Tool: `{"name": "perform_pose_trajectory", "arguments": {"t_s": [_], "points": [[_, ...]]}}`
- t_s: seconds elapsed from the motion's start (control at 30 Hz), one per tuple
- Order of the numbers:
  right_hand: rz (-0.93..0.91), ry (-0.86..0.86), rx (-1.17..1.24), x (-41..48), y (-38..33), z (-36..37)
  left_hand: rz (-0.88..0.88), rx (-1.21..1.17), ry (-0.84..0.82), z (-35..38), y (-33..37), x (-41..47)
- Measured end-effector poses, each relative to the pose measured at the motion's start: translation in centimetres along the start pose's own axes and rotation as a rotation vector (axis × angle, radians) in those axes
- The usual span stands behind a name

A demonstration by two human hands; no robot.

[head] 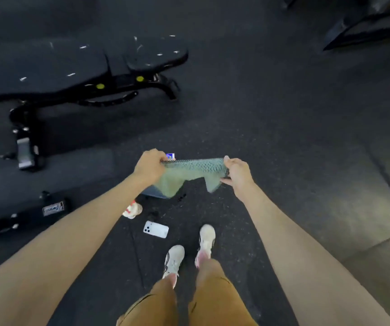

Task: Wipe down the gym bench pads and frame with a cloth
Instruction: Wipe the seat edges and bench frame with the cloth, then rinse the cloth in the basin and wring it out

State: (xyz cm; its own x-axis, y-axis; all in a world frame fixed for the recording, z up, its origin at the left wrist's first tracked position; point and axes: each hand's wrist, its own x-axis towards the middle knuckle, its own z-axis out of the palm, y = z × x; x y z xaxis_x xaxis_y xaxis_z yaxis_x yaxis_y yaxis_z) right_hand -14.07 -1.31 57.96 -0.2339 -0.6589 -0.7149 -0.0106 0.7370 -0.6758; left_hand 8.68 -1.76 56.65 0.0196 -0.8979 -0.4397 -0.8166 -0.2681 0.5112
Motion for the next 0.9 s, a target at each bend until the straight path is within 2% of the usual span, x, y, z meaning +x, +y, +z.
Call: {"name": "perform_pose_trajectory", "arguments": {"t_s": [0.1, 0.2, 0.3, 0.43, 0.57, 0.67, 0.8, 0.9], "points": [[0.027, -0.098, -0.077, 3.5, 0.1, 3.3, -0.146, -0.028, 0.105, -0.3, -2.9, 1.2], [0.065, -0.188, -0.212, 7.0, 1.4, 6.6, -0.269, -0.040, 0.122, 0.5, -6.5, 2.6], [0.080, -0.224, -0.445, 10.9, 3.9, 9.3, -0.353, -0.037, 0.133, 2.5, -10.3, 3.9], [0.180, -0.271, -0.529, 14.6, 6.9, 12.1, -0.457, -0.035, 0.125, 5.8, -14.0, 5.3], [0.212, -0.285, -0.510, 18.3, 9.9, 14.4, -0.526, -0.110, 0.177, 9.4, -16.4, 7.8], [0.253, -0.198, -0.431, 21.9, 13.4, 16.3, -0.550, -0.202, 0.227, 12.9, -19.0, 10.3], [0.375, -0.086, -0.105, 26.1, 17.3, 19.6, -0.507, -0.225, 0.236, 18.0, -23.0, 14.2], [0.391, -0.022, 0.043, 28.3, 20.1, 22.1, -0.435, -0.239, 0.247, 21.1, -25.7, 16.1]]}}
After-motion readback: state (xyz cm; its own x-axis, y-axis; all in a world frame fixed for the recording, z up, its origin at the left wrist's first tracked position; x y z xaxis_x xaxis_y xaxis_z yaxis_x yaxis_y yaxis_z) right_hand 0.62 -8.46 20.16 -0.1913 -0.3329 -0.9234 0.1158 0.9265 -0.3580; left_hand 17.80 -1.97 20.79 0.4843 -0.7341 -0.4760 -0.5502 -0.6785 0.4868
